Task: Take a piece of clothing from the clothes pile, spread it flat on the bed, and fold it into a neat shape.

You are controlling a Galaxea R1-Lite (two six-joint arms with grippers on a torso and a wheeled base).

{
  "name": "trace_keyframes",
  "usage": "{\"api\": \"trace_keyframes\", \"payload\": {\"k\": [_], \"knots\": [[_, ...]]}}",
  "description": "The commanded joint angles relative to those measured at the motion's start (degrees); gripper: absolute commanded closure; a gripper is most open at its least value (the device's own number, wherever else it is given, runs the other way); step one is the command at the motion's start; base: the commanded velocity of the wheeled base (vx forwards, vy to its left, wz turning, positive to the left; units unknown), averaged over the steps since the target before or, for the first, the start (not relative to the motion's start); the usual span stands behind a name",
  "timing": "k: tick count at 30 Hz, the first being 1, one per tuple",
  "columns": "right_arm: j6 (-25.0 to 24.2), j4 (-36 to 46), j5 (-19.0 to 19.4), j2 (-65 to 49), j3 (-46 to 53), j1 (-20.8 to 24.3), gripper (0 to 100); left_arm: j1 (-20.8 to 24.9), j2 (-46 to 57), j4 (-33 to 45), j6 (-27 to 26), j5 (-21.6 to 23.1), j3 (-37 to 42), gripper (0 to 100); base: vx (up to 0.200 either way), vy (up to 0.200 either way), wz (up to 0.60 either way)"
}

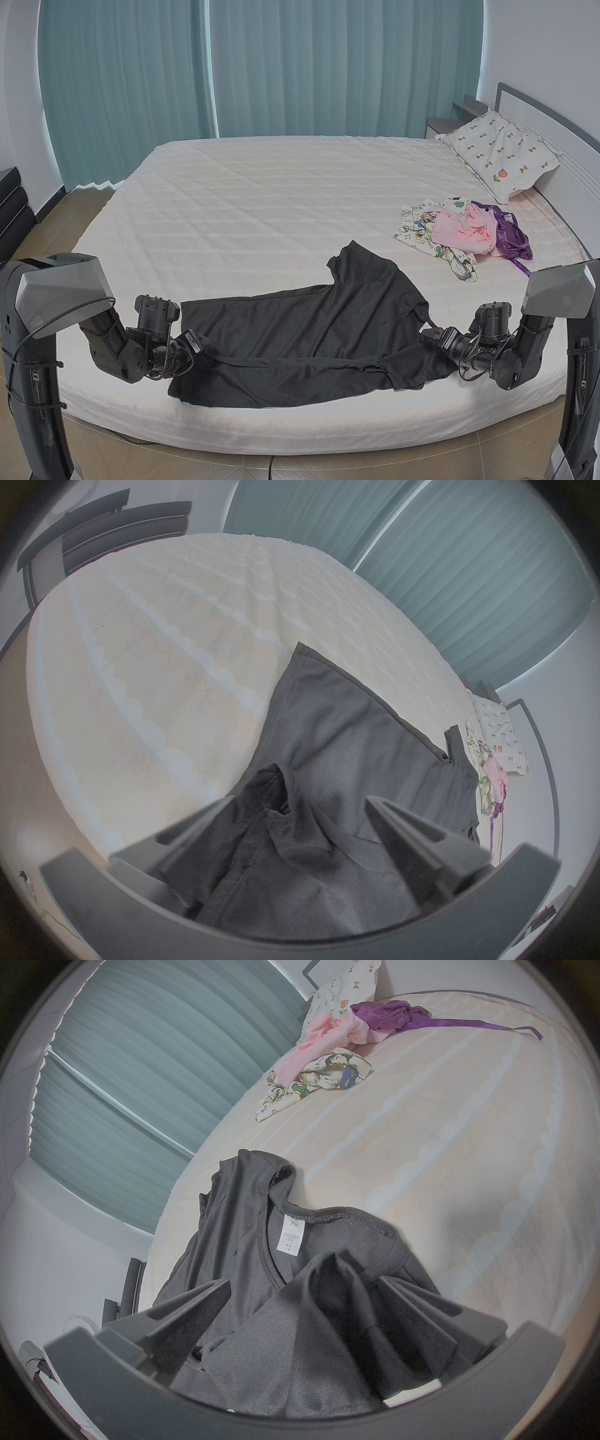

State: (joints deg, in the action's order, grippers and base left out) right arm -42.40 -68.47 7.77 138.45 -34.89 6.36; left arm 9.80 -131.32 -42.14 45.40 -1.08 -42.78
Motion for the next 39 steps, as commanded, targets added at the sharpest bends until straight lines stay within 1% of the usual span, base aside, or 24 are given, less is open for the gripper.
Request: {"api": "trace_keyframes", "payload": {"k": [1,4,8,13,15,17,21,22,30,35,39], "knots": [[0.12,-0.87,-0.12,0.86,0.08,0.32,0,-0.05,-0.52,0.13,0.13,-0.41,-0.03,100,0.0,0.0,0.0],[0.48,-2.19,-0.38,1.56,0.08,0.32,0,-0.13,-0.34,0.92,0.39,-2.34,0.77,100,0.0,0.0,0.0],[0.39,-3.07,-0.38,1.82,0.17,0.32,0,-1.01,-0.34,1.45,2.33,-4.28,0.68,100,0.0,0.0,0.0],[0.3,-4.65,-0.38,1.82,0.08,0.23,0,-2.77,-0.17,1.45,3.29,-4.45,0.77,100,0.0,0.0,0.0],[0.3,-4.65,-0.38,1.82,0.08,0.23,0,-2.77,-0.17,1.45,3.29,-4.45,0.77,100,0.0,0.0,0.0],[0.12,-6.06,-0.38,2.0,0.0,-0.21,0,-4.0,-0.43,1.45,3.65,-4.45,0.77,100,0.0,0.0,0.0],[0.04,-6.14,-0.12,2.0,-0.35,-0.3,0,-4.18,-0.78,1.36,3.73,-4.36,0.77,100,0.0,0.0,0.0],[0.04,-6.14,-0.03,2.0,-0.27,-0.3,100,-4.18,-0.87,1.27,3.73,-4.36,0.77,100,0.0,0.0,0.0],[-0.05,-6.06,0.58,2.18,-0.27,-0.47,100,-4.18,-0.87,1.19,3.73,-4.28,0.77,100,0.0,0.0,0.0],[-0.05,-6.14,2.96,1.56,-0.09,-1.18,100,-4.18,-0.61,1.1,3.82,-4.19,0.85,100,0.0,0.0,0.0],[1.71,-6.06,4.72,1.91,-0.79,-2.06,100,-4.0,-0.34,1.1,3.82,-4.1,0.94,100,0.0,0.0,0.0]]}}
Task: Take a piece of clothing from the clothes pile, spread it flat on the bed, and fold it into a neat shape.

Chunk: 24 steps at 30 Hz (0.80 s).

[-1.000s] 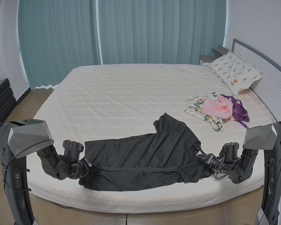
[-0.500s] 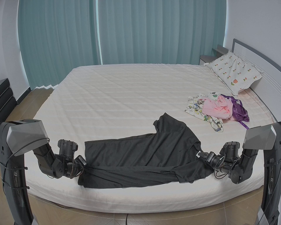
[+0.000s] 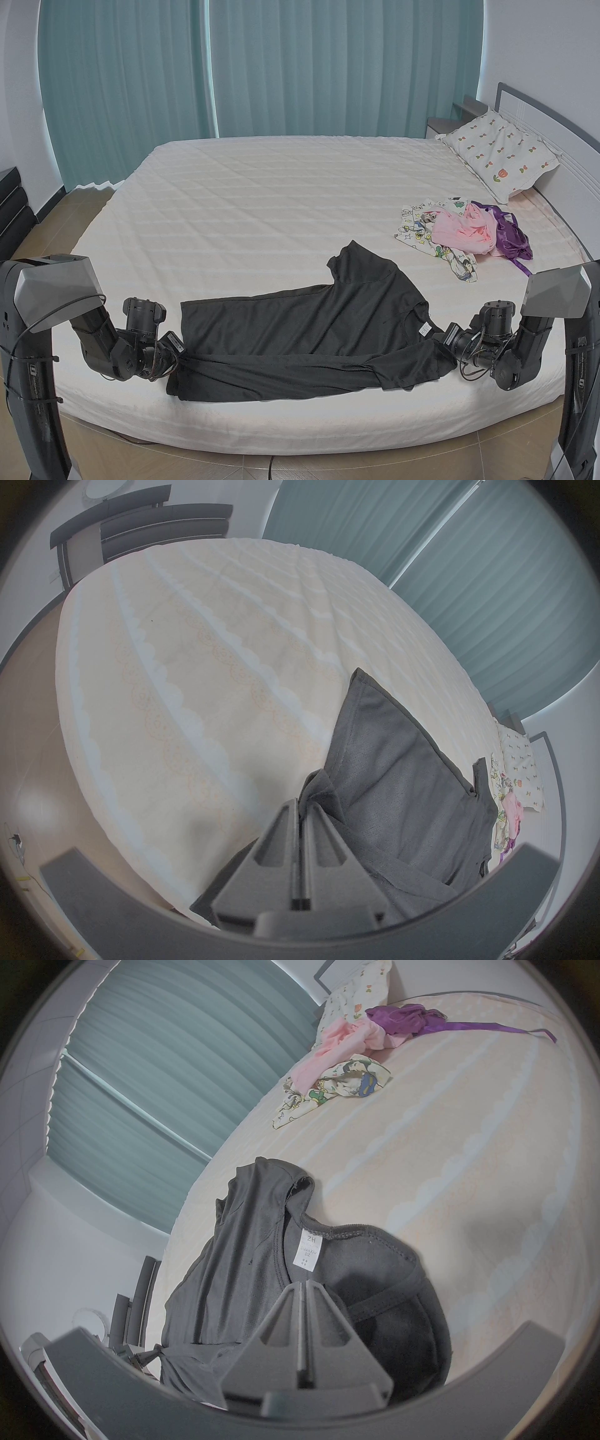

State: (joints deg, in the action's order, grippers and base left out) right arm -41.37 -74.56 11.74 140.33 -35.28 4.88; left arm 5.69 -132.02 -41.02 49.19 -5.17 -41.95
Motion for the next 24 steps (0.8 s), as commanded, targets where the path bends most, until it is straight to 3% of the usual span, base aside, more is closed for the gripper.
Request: {"api": "trace_keyframes", "payload": {"k": [1,3,4,10,12,13,16,24], "knots": [[1.74,0.03,1.44,-0.05,-0.32,-0.75,100,0.11,0.36,-0.02,0.03,-0.02,0.11,100,0.0,0.0,0.0],[3.76,0.11,2.06,-0.32,0.12,-0.75,100,0.11,0.45,-0.02,0.03,-0.02,0.11,100,0.0,0.0,0.0],[4.99,0.2,2.06,-0.49,0.65,-0.75,0,0.11,0.45,0.06,0.12,0.07,0.38,100,0.0,0.0,0.0],[9.47,0.11,3.11,-1.9,1.44,-0.92,0,0.2,0.45,-0.29,0.12,0.16,0.9,100,0.0,0.0,0.0],[13.34,0.64,6.19,-1.63,-0.05,-2.5,0,0.2,0.45,-0.29,0.12,0.16,0.99,100,0.0,0.0,0.0],[13.69,0.82,6.72,-1.63,-0.23,-2.68,0,0.2,0.45,-0.29,0.12,0.16,0.99,100,0.0,0.0,0.0],[15.01,1.26,13.13,-1.2,-1.02,-3.03,0,0.28,0.45,-0.29,0.12,0.16,0.99,100,0.0,0.0,0.0],[20.37,2.14,14.28,2.76,-1.55,-3.03,0,0.28,0.98,-0.29,0.91,0.16,0.9,100,0.0,0.0,0.0]]}}
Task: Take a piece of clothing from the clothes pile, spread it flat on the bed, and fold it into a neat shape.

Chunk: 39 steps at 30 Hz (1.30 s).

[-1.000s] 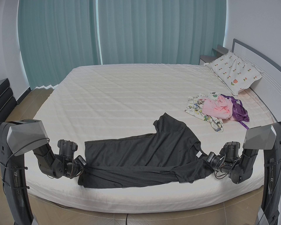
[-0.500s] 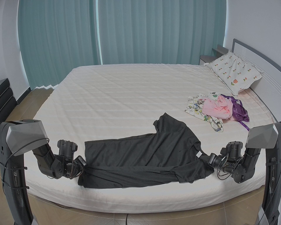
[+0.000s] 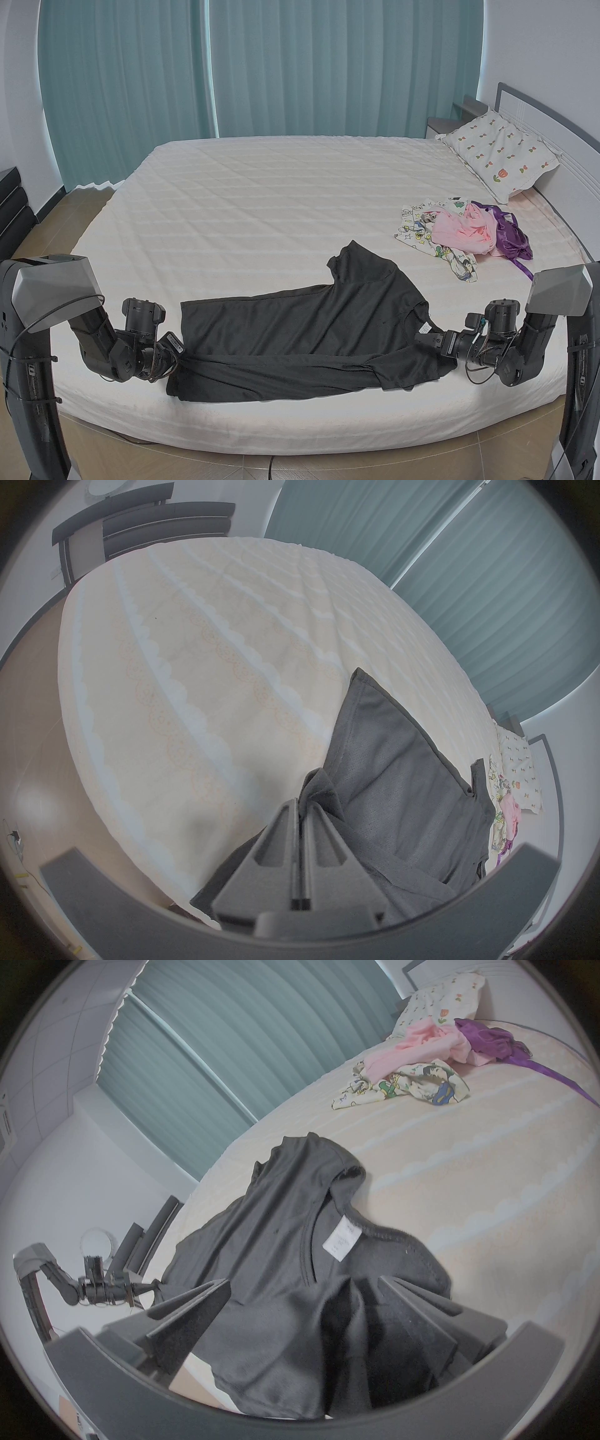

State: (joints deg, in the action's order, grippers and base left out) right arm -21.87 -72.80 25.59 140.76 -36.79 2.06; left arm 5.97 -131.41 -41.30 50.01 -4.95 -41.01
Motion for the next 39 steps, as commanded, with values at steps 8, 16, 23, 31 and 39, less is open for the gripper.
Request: {"api": "trace_keyframes", "payload": {"k": [8,16,23,31,39], "knots": [[0.95,0.38,3.5,2.32,0.93,-0.39,100,0.09,0.9,-0.01,0.18,0.03,-0.04,100,0.0,0.0,0.0],[0.69,-0.67,4.82,2.15,2.16,-2.24,100,0.0,0.72,0.08,0.18,0.03,-0.04,100,0.0,0.0,0.0],[-2.12,-5.16,5.7,2.23,2.07,-3.38,100,0.0,0.55,0.08,0.09,-0.06,0.05,100,0.0,0.0,0.0],[-5.9,-8.15,5.17,2.5,0.05,-3.38,100,0.18,0.63,0.08,-0.35,-0.24,1.02,100,0.0,0.0,0.0],[-6.61,-7.62,2.01,5.57,-5.75,-3.2,100,0.35,1.69,0.96,-0.52,-0.15,2.34,100,0.0,0.0,0.0]]}}
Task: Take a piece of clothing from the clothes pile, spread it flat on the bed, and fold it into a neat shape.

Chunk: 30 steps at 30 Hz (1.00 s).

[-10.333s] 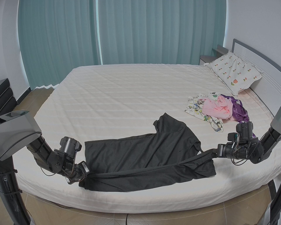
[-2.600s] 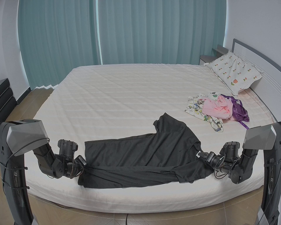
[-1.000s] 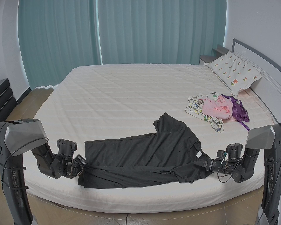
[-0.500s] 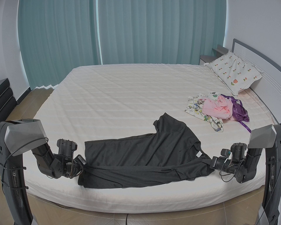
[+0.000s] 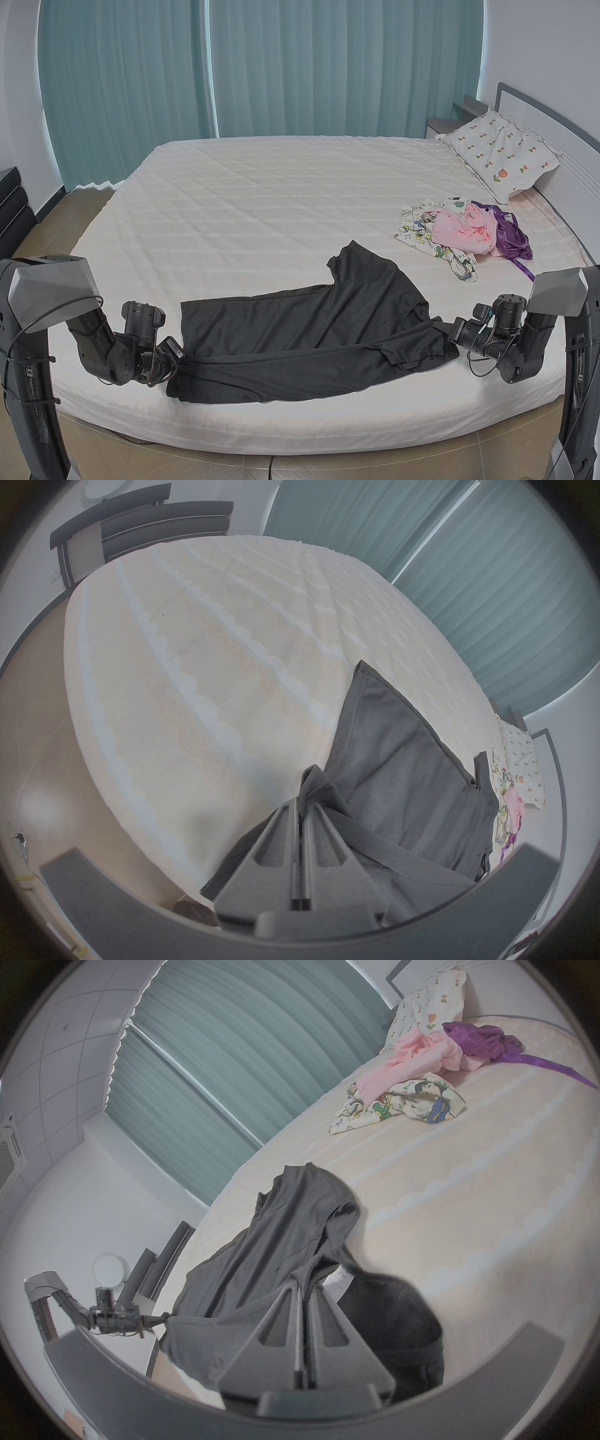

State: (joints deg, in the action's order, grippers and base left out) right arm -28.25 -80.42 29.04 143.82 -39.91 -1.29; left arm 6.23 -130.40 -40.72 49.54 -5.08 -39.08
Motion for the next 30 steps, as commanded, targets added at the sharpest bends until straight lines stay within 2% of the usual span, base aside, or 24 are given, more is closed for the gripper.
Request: {"api": "trace_keyframes", "payload": {"k": [1,6,9,20,25,30], "knots": [[-0.23,0.09,-2.23,2.86,-3.33,0.24,100,0.19,0.94,0.9,-0.15,-0.01,0.41,100,0.0,0.0,0.0],[-0.41,0.18,-3.55,4.1,-5.0,0.5,100,0.27,2.52,6.53,-0.59,0.34,-0.29,100,0.0,0.0,0.0],[-0.41,0.09,-3.64,4.18,-5.09,0.59,100,0.27,2.52,6.79,-0.59,0.43,-0.38,100,0.0,0.0,0.0],[-2.6,-0.53,-5.31,4.27,-6.32,0.85,100,0.27,1.91,4.95,0.03,1.48,-2.05,100,0.0,0.0,0.0],[-2.6,-0.53,-5.92,4.8,-6.67,0.85,100,-0.08,1.82,0.73,3.54,1.22,-1.96,100,0.0,0.0,0.0],[-2.6,-0.26,-6.19,4.8,-6.67,0.85,100,-0.16,1.38,0.29,3.89,1.3,-2.23,100,0.0,0.0,0.0]]}}
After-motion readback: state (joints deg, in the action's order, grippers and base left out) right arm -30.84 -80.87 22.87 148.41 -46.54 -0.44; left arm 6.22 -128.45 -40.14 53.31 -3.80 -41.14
